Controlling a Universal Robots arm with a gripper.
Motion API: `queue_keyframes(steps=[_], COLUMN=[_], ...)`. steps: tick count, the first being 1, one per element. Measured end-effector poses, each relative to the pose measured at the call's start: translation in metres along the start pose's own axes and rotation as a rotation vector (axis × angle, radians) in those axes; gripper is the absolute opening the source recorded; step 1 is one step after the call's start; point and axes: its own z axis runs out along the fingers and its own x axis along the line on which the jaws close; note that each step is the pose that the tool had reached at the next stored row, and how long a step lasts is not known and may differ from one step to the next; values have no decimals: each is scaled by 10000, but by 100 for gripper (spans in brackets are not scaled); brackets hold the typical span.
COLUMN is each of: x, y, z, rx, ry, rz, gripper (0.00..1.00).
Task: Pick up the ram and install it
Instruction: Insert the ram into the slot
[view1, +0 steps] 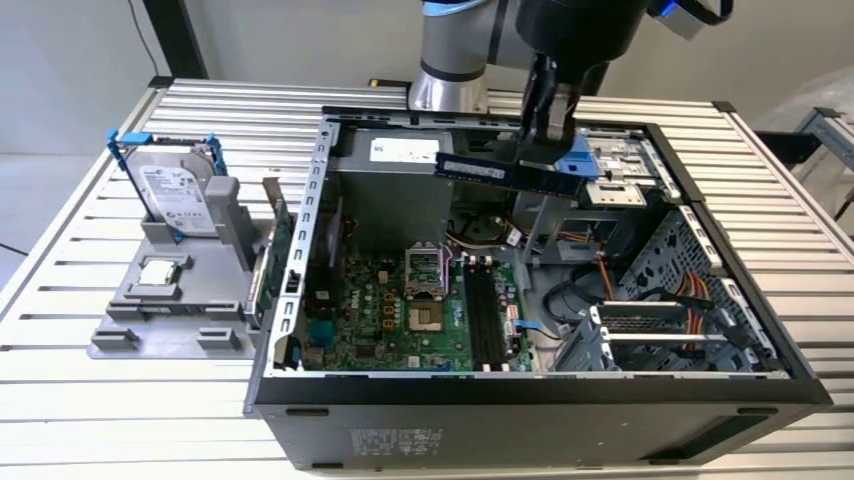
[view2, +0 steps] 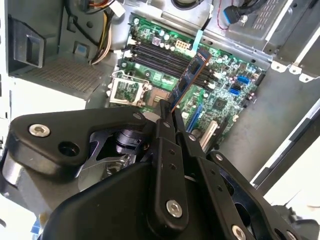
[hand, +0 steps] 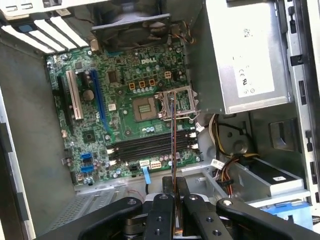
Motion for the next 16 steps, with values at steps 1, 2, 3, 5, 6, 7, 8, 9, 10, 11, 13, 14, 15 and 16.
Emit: queue_keyframes(steps=[1,2,3,5,6,7,8,9,10,11,13,14,15,16], x=[0,0,0,0,0,0,0,0,0,0,0,0,0,0], y=[0,0,0,0,0,0,0,0,0,0,0,0,0,0], z=[0,0,0,0,0,0,0,0,0,0,0,0,0,0], rx=[3,4,5,5,5,5,6,7,8,9,14,16,18,20], ry=[-2,-2,-2,-2,-1,-2,-1,-2,-2,-3,-4,-5,-6,-6], rz=[103,137,143,154,159,162,174,197,237,287,427,503,576,624], gripper=[0,0,0,0,0,0,0,0,0,0,0,0,0,0])
